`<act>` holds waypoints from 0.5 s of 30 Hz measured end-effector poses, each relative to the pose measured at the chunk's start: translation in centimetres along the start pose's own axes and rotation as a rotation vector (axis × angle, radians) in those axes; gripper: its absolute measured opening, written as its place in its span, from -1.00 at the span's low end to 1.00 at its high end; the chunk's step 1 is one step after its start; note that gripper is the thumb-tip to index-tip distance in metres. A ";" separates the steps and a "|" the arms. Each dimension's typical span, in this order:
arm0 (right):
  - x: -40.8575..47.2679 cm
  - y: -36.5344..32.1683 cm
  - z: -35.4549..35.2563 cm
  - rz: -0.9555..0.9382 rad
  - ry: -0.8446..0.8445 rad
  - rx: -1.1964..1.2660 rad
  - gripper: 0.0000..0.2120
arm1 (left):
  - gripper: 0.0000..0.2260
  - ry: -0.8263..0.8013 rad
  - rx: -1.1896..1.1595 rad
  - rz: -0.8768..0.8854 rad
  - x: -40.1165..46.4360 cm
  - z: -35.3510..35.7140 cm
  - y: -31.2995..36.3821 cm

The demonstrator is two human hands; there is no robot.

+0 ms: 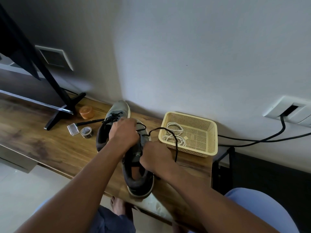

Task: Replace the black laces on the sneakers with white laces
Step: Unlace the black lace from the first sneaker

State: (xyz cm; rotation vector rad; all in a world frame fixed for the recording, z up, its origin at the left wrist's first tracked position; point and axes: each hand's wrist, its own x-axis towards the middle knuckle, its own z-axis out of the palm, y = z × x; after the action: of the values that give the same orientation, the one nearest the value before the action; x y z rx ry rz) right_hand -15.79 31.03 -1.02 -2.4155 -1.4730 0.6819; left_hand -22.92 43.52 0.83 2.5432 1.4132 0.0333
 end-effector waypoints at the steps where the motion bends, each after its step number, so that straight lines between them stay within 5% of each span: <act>1: 0.1 0.0 0.0 -0.001 -0.001 -0.011 -0.82 | -0.90 0.017 0.012 -0.015 0.2 -0.1 -0.2; 9: 0.4 -0.1 -0.1 0.013 -0.017 0.027 -0.87 | -0.86 0.178 -0.044 0.051 -0.5 -1.4 -0.4; 15: 0.5 0.3 -0.2 0.017 -0.005 0.025 -0.93 | -0.76 -0.064 -0.045 0.226 -0.9 -1.7 0.8</act>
State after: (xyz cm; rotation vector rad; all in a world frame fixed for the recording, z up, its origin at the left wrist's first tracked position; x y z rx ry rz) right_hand -15.26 31.32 -1.07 -2.4115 -1.4388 0.7065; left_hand -22.92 42.69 2.69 2.6282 1.0842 0.0212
